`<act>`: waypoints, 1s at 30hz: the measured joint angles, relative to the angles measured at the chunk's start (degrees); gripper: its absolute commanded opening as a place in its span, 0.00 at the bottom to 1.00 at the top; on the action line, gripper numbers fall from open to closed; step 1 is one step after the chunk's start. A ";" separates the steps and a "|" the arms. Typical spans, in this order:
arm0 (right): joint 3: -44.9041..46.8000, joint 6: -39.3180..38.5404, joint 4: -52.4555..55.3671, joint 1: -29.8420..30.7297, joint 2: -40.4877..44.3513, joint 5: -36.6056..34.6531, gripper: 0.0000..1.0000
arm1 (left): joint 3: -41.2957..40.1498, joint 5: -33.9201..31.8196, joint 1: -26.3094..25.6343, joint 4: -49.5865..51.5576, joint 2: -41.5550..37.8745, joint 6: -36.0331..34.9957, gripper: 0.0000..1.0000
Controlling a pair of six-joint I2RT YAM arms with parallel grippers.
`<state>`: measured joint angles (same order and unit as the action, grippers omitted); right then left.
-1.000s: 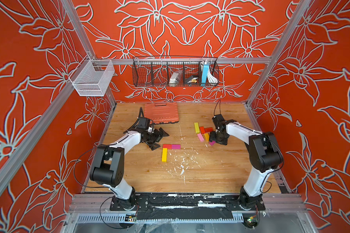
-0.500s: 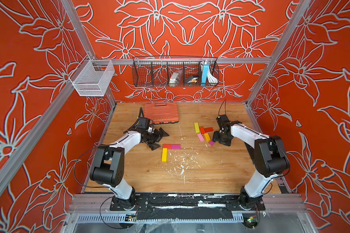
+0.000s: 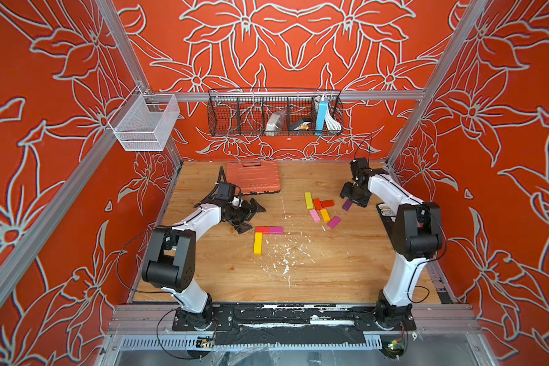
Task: Assemble the letter c with building blocks
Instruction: Pick up the building block from the center of the board.
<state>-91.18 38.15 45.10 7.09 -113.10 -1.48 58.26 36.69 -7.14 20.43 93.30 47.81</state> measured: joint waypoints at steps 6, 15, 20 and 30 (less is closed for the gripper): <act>-6.95 -0.63 3.54 -0.46 -7.48 -0.13 0.68 | 0.87 0.28 0.02 0.00 0.96 0.00 0.98; -9.62 -1.20 5.49 -0.85 -11.61 -0.02 0.62 | 1.46 0.57 0.02 -0.15 2.21 0.02 0.98; -8.35 -0.98 4.94 -1.22 -11.69 0.20 0.55 | 1.46 0.61 0.00 -0.20 2.89 0.02 0.98; -5.42 -1.09 2.84 -2.23 -11.69 2.25 0.32 | 1.46 0.70 0.00 -0.20 2.91 0.02 0.98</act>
<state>-96.60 37.06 47.94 4.86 -124.79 0.78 59.72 37.39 -7.14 20.23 96.20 47.83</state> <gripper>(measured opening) 0.379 0.984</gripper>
